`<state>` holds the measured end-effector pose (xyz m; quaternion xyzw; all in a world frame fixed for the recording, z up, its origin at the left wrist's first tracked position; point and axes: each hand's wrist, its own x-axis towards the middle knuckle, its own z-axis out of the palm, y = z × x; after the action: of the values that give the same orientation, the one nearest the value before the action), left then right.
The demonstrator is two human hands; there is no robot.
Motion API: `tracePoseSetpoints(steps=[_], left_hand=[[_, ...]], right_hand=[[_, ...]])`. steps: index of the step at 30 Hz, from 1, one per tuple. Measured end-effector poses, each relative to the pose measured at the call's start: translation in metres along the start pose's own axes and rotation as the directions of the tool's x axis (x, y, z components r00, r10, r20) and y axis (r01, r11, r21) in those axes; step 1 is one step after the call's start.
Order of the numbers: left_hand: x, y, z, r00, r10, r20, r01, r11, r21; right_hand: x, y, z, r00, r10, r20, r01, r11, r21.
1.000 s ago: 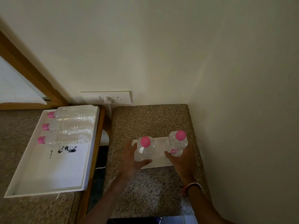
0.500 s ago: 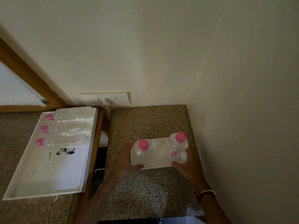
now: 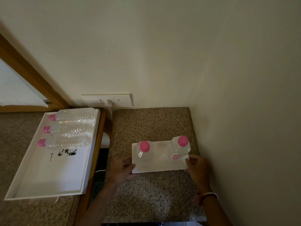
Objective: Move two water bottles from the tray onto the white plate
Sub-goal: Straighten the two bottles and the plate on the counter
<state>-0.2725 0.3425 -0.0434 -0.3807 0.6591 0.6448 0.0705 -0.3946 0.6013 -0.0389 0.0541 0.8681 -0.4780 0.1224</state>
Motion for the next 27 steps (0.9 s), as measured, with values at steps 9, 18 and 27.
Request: tracePoseSetpoints(steps=[9, 18, 27], left_hand=[[0.007, 0.004, 0.009, 0.999, 0.032, -0.037, -0.031, 0.999, 0.027], [0.02, 0.014, 0.016, 0.996, 0.085, -0.019, -0.085, 0.996, -0.035], [0.027, 0.017, 0.019, 0.997, 0.074, -0.028, -0.074, 0.997, -0.011]], right_hand=[[0.005, -0.007, -0.001, 0.994, -0.063, -0.085, 0.055, 0.995, -0.088], [0.017, -0.013, 0.001, 0.984, -0.133, -0.116, 0.115, 0.982, -0.15], [0.021, -0.018, 0.003, 0.981, -0.127, -0.146, 0.1, 0.978, -0.18]])
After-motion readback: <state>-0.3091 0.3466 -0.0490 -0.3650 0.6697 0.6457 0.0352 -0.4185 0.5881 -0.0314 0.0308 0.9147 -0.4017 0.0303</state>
